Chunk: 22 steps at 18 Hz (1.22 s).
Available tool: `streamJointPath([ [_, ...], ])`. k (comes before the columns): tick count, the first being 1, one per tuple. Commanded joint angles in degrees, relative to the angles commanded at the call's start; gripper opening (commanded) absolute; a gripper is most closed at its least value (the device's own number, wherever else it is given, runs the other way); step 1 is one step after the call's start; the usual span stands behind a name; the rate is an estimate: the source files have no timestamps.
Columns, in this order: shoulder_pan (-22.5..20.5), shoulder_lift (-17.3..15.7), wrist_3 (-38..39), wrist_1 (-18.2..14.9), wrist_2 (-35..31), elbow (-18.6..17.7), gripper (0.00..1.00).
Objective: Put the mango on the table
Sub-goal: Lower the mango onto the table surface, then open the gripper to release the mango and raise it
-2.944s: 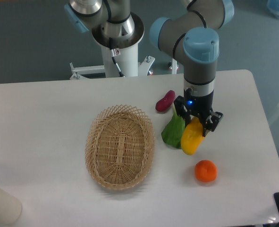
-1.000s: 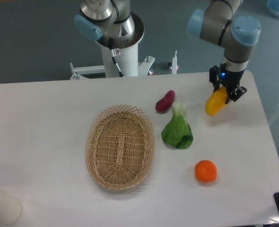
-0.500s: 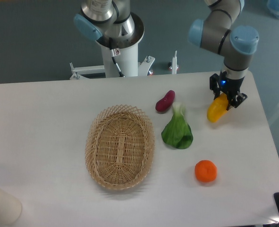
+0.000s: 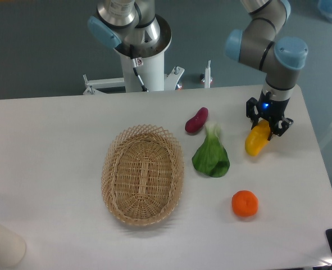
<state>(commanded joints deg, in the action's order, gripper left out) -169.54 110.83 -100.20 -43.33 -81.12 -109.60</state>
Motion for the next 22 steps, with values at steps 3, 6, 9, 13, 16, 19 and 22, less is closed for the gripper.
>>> streamJointPath([
  [3,0.3,0.0,0.3,0.0,0.0,0.2,0.66],
  [6,0.5,-0.1,0.5,0.0,-0.1,0.4,0.91],
  [9,0.5,-0.3,0.6,-0.1,0.0,0.5,1.00],
  [13,0.6,-2.1,0.4,-0.4,0.3,2.0,1.00],
  [16,0.4,-3.0,0.2,-1.1,0.2,4.0,1.00],
  [19,0.5,-3.1,0.4,-5.4,-0.3,6.9,1.00],
  [22,0.4,-3.8,0.3,-10.1,-0.4,9.4,1.00],
])
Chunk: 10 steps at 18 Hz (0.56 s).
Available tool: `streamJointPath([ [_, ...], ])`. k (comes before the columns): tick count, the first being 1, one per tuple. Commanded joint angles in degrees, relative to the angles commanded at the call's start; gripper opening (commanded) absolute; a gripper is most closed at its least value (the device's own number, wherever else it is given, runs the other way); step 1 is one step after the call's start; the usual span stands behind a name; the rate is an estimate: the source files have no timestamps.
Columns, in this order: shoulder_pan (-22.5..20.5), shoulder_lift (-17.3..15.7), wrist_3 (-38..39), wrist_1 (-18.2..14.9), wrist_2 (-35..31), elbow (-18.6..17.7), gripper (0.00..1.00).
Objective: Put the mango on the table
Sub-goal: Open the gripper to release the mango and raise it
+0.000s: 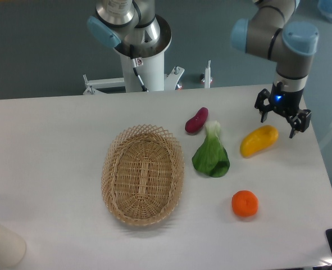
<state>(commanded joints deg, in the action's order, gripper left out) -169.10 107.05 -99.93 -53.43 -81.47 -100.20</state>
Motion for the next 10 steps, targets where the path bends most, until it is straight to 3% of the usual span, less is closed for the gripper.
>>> streamJointPath([
  [10,-0.3,-0.4,-0.7,-1.0,0.1,0.7,1.00],
])
